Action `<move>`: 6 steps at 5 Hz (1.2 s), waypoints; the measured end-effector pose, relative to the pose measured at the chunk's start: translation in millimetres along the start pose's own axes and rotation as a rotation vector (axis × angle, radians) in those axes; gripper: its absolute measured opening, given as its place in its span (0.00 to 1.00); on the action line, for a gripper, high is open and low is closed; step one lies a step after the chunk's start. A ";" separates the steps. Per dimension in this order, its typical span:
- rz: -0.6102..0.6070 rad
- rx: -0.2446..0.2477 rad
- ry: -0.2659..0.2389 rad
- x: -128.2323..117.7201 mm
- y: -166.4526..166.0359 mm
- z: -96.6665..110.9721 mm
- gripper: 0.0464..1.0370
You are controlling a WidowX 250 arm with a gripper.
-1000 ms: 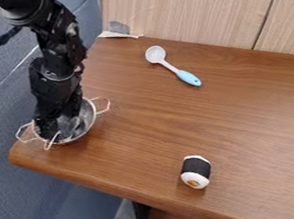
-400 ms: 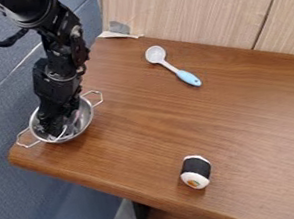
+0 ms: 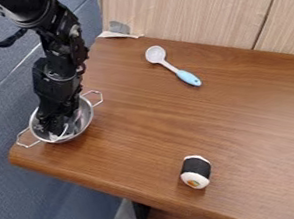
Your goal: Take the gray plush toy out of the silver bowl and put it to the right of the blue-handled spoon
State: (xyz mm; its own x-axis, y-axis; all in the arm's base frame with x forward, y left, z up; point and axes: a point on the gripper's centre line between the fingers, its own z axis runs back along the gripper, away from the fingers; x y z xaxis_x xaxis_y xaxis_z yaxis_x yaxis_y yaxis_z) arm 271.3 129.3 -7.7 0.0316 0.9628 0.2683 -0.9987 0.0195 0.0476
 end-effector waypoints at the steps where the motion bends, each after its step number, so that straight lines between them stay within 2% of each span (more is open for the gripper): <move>1: -0.026 -0.054 0.036 -9.6 -5.7 13.8 0.43; 2: -0.084 -0.149 -0.028 -20.9 -16.4 52.4 0.28; 3: -0.120 -0.206 -0.077 -30.0 -19.4 86.6 0.19; 4: -0.111 -0.277 -0.061 -36.4 -31.8 107.4 0.18; 5: -0.146 -0.361 -0.008 -51.2 -60.7 127.9 0.18; 6: -0.205 -0.417 0.070 -75.7 -97.4 131.2 0.18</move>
State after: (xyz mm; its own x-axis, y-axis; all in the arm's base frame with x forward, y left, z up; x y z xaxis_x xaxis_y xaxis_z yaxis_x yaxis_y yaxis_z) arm 371.5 19.2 93.6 0.2417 0.9432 0.2280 -0.9036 0.3044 -0.3013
